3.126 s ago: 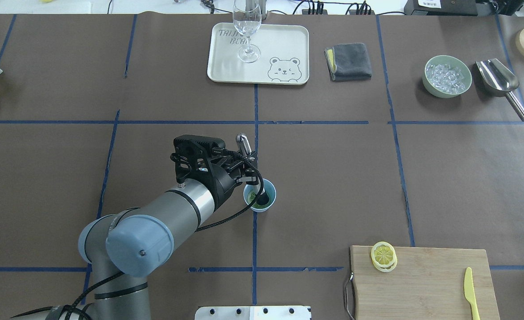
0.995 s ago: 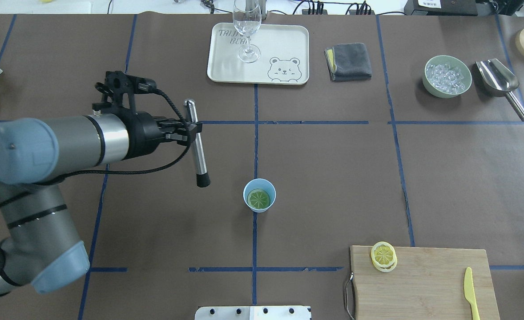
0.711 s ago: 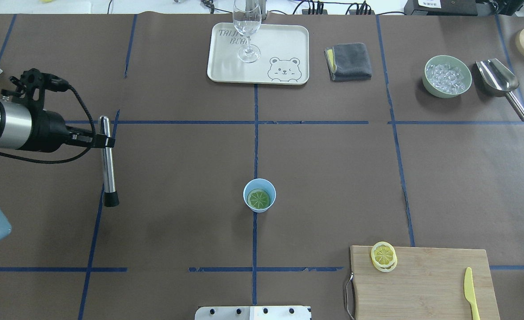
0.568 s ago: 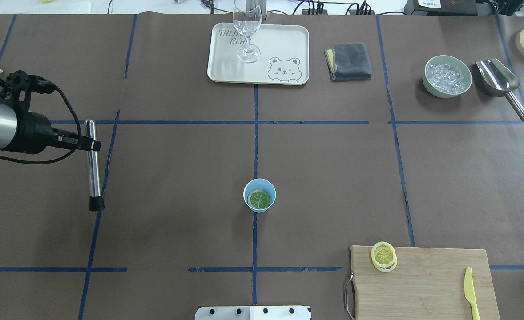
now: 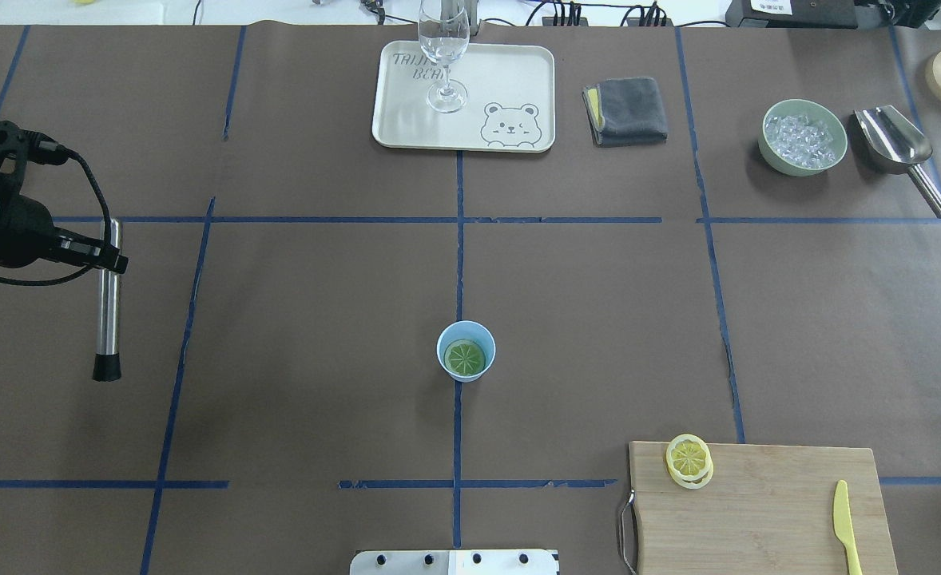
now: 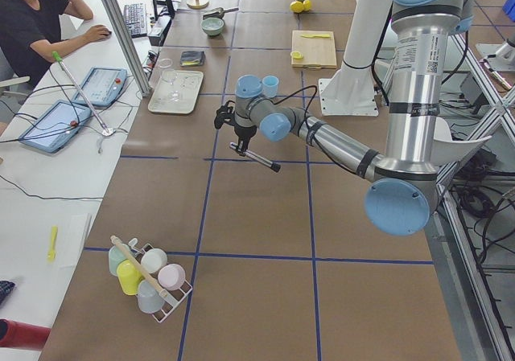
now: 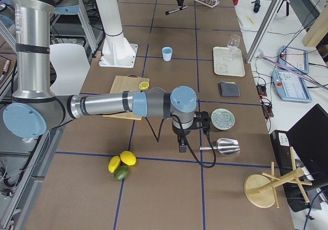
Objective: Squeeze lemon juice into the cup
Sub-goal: 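Lift the rod out of the cup and carry it back with the left gripper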
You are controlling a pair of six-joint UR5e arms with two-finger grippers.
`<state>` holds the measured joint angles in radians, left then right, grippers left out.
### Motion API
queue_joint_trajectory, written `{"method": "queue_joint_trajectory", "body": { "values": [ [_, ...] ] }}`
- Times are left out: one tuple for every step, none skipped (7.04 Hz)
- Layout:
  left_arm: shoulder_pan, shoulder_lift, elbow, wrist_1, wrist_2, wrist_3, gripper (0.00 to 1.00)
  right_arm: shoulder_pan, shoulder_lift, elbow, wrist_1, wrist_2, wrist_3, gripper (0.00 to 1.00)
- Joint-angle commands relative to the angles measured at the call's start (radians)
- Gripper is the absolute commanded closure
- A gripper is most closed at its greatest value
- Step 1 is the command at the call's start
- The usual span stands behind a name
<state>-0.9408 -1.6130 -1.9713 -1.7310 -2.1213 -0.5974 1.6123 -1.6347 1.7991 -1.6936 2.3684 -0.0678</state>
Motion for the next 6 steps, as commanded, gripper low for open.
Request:
{"method": "queue_joint_trajectory", "body": {
  "values": [
    [-0.003,-0.036,0.04,0.209,0.003,0.169,1.0,-0.002,0.004,0.0,0.0,0.002,0.003,0.0],
    [-0.001,-0.059,0.099,0.206,0.0,0.177,1.0,-0.002,0.004,0.003,0.0,0.003,0.003,0.0],
    [-0.001,-0.074,0.161,0.2,-0.008,0.153,1.0,-0.002,0.004,0.009,0.0,0.003,0.003,0.0],
    [0.0,-0.074,0.202,0.188,-0.044,0.081,1.0,0.0,0.004,0.016,0.0,0.005,0.003,0.0],
    [0.0,-0.088,0.251,0.159,-0.046,0.008,1.0,0.0,0.004,0.025,0.0,0.003,0.003,0.0],
    [0.0,-0.093,0.303,0.131,-0.045,-0.028,1.0,0.001,0.003,0.029,0.0,0.003,0.003,0.0]
  ]
}}
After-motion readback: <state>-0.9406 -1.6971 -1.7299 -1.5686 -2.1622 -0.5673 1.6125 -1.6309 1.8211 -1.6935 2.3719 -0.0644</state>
